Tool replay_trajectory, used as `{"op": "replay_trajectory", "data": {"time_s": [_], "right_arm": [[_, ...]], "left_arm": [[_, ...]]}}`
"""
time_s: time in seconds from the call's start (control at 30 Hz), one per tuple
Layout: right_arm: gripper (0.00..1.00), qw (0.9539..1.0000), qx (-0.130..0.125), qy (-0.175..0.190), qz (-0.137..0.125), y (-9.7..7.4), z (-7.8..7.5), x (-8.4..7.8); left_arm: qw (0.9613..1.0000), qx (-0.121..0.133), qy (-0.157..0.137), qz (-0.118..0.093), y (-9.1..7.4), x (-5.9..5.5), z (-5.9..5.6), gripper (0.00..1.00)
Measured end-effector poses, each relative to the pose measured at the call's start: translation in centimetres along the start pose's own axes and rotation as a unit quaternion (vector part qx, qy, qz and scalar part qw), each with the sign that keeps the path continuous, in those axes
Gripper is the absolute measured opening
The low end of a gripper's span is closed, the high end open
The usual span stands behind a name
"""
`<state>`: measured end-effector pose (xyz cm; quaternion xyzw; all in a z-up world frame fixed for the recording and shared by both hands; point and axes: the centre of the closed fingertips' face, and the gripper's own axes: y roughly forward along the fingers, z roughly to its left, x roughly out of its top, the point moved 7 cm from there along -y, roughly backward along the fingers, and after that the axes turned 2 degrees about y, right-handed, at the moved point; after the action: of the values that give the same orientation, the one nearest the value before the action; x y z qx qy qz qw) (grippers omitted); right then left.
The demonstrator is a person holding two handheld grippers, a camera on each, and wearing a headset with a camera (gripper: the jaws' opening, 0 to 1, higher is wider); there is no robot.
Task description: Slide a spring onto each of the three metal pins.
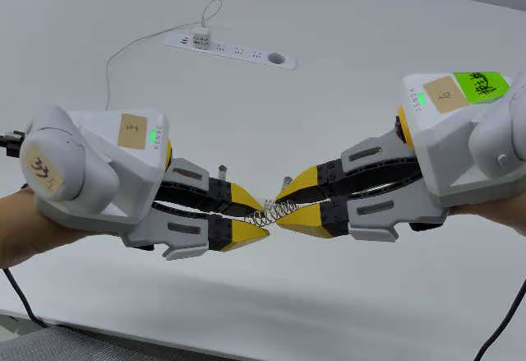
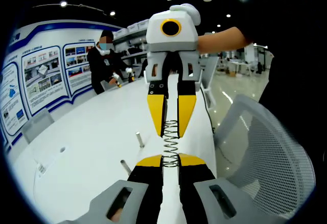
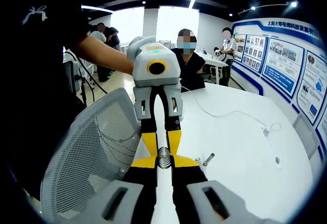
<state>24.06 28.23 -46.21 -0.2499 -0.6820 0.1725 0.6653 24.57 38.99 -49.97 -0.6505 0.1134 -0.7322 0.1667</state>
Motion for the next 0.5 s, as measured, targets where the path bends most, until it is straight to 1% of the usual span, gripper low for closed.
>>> {"op": "replay_trajectory", "data": {"time_s": [0.17, 0.23, 0.3, 0.37, 0.4, 0.5], "right_arm": [[0.1, 0.9996, -0.003, 0.015, -0.022, -0.1, -0.1, 0.4], [0.1, 0.9996, -0.003, 0.015, -0.022, -0.1, -0.1, 0.4], [0.1, 0.9994, -0.002, 0.019, -0.029, -0.1, -0.1, 0.5], [0.1, 0.9984, 0.002, 0.03, -0.048, 0.0, -0.1, 1.0], [0.1, 0.9981, 0.002, 0.032, -0.053, 0.0, -0.2, 1.1], [0.1, 0.9978, 0.003, 0.032, -0.058, 0.2, -0.2, 1.5]], "left_arm": [[1.0, 0.005, 0.0, -0.008, -0.1, 0.2, 0.1, 0.09], [1.0, 0.006, 0.001, -0.007, -0.1, 0.2, 0.1, 0.09], [1.0, 0.007, 0.001, -0.007, 0.0, 0.3, 0.1, 0.09], [0.9999, 0.007, -0.001, -0.01, 0.1, 0.4, 0.1, 0.09], [0.9999, 0.008, -0.002, -0.012, 0.2, 0.4, 0.1, 0.09], [0.9999, 0.01, 0.0, -0.012, 0.5, 0.6, 0.1, 0.09]]}}
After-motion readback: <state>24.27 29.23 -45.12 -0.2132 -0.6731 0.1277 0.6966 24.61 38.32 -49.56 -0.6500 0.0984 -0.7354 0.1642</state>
